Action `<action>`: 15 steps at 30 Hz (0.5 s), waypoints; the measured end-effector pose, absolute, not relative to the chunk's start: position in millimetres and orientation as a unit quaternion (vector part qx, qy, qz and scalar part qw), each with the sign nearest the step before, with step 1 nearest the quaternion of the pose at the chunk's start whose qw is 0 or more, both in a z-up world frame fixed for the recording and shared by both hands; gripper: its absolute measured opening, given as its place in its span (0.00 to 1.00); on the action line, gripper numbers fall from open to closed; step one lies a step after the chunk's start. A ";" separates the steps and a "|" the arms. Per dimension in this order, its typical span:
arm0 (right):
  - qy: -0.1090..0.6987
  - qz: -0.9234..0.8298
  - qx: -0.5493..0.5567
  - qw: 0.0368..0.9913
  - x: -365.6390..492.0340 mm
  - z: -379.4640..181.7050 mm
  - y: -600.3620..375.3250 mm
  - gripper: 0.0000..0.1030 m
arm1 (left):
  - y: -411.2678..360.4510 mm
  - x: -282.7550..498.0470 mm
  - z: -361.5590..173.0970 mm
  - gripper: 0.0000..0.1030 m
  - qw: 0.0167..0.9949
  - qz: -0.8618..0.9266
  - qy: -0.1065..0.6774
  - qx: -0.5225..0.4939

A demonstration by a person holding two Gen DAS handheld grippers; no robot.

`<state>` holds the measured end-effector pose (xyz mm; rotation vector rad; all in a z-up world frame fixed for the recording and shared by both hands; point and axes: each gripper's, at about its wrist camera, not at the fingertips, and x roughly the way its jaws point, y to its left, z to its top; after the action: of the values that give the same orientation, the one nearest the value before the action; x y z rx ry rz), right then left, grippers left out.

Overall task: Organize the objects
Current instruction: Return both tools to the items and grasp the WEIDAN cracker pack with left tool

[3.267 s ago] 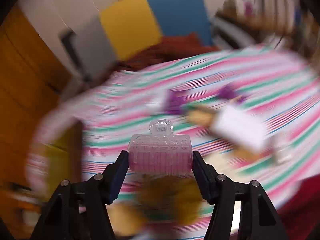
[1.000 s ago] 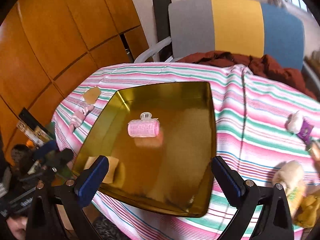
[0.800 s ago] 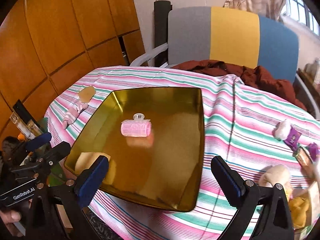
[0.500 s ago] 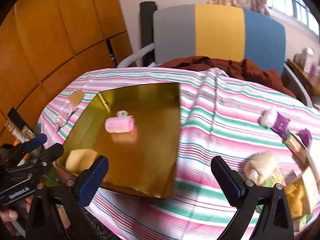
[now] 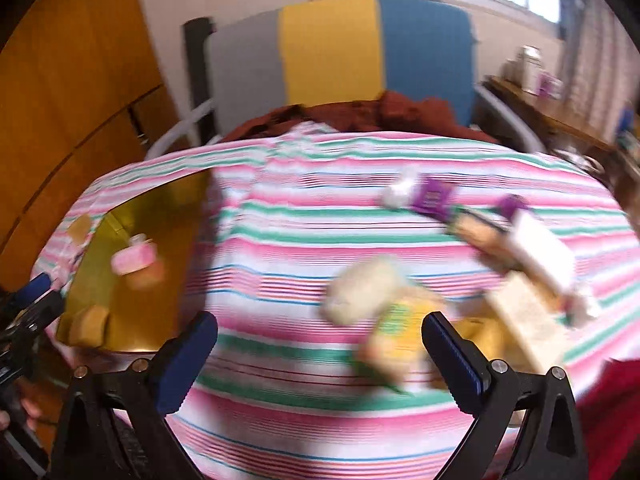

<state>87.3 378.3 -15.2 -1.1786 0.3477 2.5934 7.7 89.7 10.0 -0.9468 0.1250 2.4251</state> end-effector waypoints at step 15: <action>0.201 0.857 -0.368 0.299 154.1 -0.5 503.9 1.00 | 213.7 35.5 -24.0 0.76 0.451 0.784 0.110 -0.412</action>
<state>154.1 503.9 -0.5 -0.9782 0.5337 2.2764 35.5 213.7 -24.0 -1.0170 0.2712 1.9379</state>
